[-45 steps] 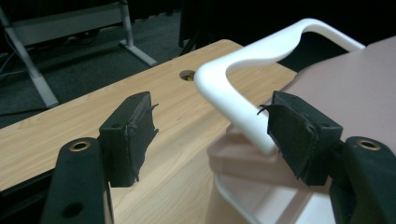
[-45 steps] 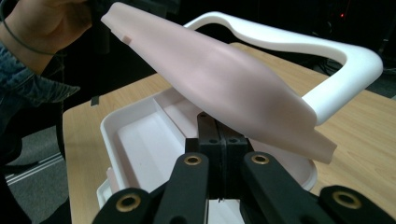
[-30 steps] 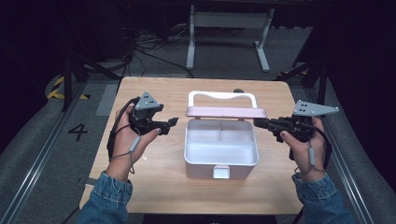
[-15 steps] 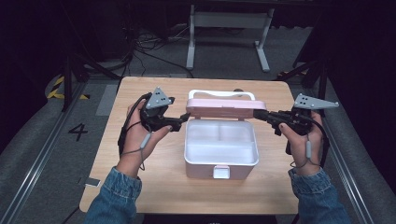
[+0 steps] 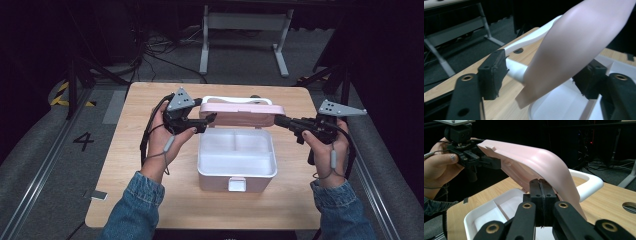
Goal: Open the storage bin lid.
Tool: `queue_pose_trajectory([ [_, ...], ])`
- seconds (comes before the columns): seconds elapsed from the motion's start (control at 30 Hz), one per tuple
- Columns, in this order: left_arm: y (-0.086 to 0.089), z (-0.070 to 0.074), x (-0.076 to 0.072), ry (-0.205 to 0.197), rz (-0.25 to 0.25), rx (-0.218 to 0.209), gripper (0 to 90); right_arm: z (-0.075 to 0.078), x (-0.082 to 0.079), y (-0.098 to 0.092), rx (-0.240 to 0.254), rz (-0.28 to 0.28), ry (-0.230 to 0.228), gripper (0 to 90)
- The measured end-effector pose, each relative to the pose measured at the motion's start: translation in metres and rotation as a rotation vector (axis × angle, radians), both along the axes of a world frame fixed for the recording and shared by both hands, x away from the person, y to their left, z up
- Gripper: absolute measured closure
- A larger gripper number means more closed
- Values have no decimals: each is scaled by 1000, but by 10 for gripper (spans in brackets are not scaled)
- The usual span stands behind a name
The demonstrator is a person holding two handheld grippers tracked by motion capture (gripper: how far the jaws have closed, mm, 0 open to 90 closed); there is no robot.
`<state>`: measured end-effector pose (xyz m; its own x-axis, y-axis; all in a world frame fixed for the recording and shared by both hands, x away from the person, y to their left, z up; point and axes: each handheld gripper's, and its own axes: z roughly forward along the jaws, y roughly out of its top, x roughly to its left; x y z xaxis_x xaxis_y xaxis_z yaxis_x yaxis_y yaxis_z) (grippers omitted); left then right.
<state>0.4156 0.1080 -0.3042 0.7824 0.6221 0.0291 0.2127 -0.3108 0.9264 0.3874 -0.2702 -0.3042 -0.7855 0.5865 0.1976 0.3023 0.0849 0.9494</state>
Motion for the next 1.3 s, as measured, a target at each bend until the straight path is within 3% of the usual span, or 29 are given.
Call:
queue_pose_trajectory([
  [0.23, -2, 1, 2, -13, -18, -43, 615, -1, 1, -1, 4, -1, 0, 900],
  [0.57, -3, 3, 5, -17, -9, -33, 625, 2, -3, -6, 6, -16, -8, 861],
  [0.87, -4, 8, 11, 7, -7, -18, 636, 2, -11, -27, -51, -77, -4, 755],
  [1.3, -6, 7, 44, 30, 32, -18, 659, -8, -26, -59, -90, -183, 37, 700],
])
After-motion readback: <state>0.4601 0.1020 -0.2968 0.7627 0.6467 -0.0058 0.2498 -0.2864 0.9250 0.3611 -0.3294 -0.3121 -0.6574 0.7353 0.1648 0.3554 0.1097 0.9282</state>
